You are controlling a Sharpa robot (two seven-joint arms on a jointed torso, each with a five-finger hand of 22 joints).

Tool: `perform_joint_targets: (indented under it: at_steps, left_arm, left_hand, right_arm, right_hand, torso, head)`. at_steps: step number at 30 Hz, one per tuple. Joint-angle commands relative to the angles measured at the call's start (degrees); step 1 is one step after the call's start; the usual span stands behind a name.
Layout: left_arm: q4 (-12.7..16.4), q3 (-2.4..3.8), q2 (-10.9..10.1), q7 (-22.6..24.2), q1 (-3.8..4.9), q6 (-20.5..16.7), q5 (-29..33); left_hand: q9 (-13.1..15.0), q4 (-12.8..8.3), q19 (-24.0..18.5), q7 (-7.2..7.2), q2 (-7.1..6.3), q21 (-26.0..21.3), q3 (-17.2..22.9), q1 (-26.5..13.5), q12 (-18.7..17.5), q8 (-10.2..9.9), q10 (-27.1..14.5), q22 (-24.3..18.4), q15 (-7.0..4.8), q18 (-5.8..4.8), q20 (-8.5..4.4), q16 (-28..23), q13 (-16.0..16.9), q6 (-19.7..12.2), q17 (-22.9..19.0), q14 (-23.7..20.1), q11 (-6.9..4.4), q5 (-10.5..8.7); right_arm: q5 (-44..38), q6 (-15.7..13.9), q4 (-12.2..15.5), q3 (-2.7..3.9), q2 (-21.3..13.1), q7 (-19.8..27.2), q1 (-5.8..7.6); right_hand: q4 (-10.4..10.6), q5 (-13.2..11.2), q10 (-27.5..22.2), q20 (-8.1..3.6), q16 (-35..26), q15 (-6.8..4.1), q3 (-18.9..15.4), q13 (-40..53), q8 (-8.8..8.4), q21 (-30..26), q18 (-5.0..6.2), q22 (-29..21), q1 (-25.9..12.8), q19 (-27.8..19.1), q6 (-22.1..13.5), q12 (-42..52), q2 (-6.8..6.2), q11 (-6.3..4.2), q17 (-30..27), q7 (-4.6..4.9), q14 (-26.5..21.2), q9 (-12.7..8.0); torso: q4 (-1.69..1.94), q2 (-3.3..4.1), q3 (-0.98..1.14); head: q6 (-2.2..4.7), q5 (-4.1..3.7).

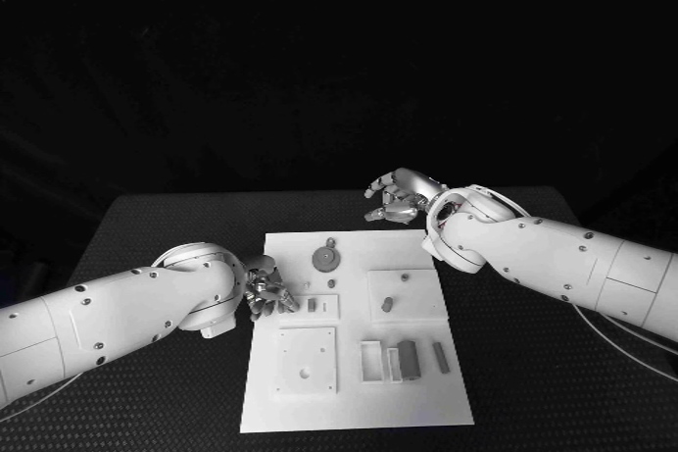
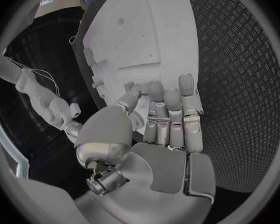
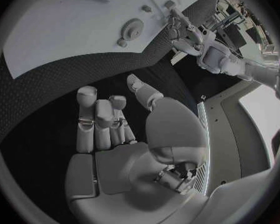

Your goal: Assemble the parts on the task board

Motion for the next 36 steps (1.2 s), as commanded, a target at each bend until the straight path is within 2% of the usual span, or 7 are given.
perform_joint_targets:
  at_steps: [1, 13, 18, 36]
  left_arm:
    - [0.0, -0.36, 0.2, -1.1, -0.38, 2.1, -0.4]
    - [0.0, -0.36, 1.2, -2.2, -0.38, 0.7, -4.2]
    - [0.0, -0.35, 1.7, -2.3, -0.37, 0.0, -5.7]
    - [0.0, -0.34, 2.3, -2.0, -0.36, -2.1, -5.0]
  left_hand:
    - [0.1, -3.3, 0.0, -0.08, 1.42, 0.1, 3.7, 1.9, 0.4, 0.2, 0.1, 1.2, -0.33, -0.66, -0.16, 0.3, 0.1, 0.4, 0.1, 0.0, -0.11, 0.18]
    - [0.1, -3.3, 0.0, -0.07, 1.42, 0.2, 3.8, 1.9, 0.3, 0.2, 0.1, 1.2, -0.34, -0.67, -0.16, 0.3, 0.1, 0.4, 0.1, 0.0, -0.11, 0.18]
    - [0.1, -3.3, 0.0, -0.07, 1.42, 0.2, 3.8, 1.9, 0.3, 0.2, 0.1, 1.2, -0.34, -0.67, -0.16, 0.3, 0.1, 0.4, 0.1, 0.0, -0.11, 0.18]
    - [0.1, -3.1, 0.1, -0.01, 1.18, 0.2, 3.8, 1.3, 0.4, 0.1, 0.1, 1.2, -0.36, -0.72, -0.14, 0.2, 0.1, 0.3, 0.1, 0.0, -0.05, 0.15]
  right_arm:
    - [-0.2, 0.5, 0.1, 0.01, 0.0, 0.3, -0.03]
    - [-0.2, 0.5, 0.2, 0.01, -0.1, 0.2, -0.03]
    - [-0.2, 0.5, 0.2, 0.01, -0.1, 0.2, -0.03]
    - [-0.2, 0.6, 0.3, 0.01, -0.1, 0.2, -0.03]
  right_hand:
    - [0.3, 0.2, -0.5, -0.26, 0.1, 0.09, -0.1, -0.1, 0.24, -0.3, 3.63, 1.1, -0.5, 0.0, -0.1, 0.2, -0.08, -0.1, -0.1, 0.41, -0.4, -0.1]
    - [0.3, 0.2, -0.5, -0.26, 0.1, 0.09, -0.1, -0.1, 0.25, -0.3, 3.63, 1.1, -0.5, 0.0, -0.1, 0.2, -0.08, -0.1, -0.1, 0.4, -0.4, -0.1]
    - [0.3, 0.2, -0.5, -0.26, 0.1, 0.09, -0.1, -0.1, 0.26, -0.3, 3.63, 1.1, -0.5, 0.0, -0.1, 0.2, -0.09, -0.1, -0.1, 0.41, -0.4, -0.1]
    - [0.3, 0.2, -0.5, -0.26, 0.1, 0.09, -0.1, -0.2, 0.27, -0.3, 3.63, 1.1, -0.5, 0.0, -0.1, 0.3, -0.1, -0.1, -0.1, 0.41, -0.4, -0.1]
  torso:
    - [0.02, 0.01, 0.02]
    - [-0.04, 0.03, 0.09]
    - [-0.03, 0.02, 0.05]
    - [0.01, 0.02, -0.04]
  head:
    - [0.02, 0.09]
    - [-0.09, 0.3]
    - [-0.06, 0.32]
    - [-0.09, 0.07]
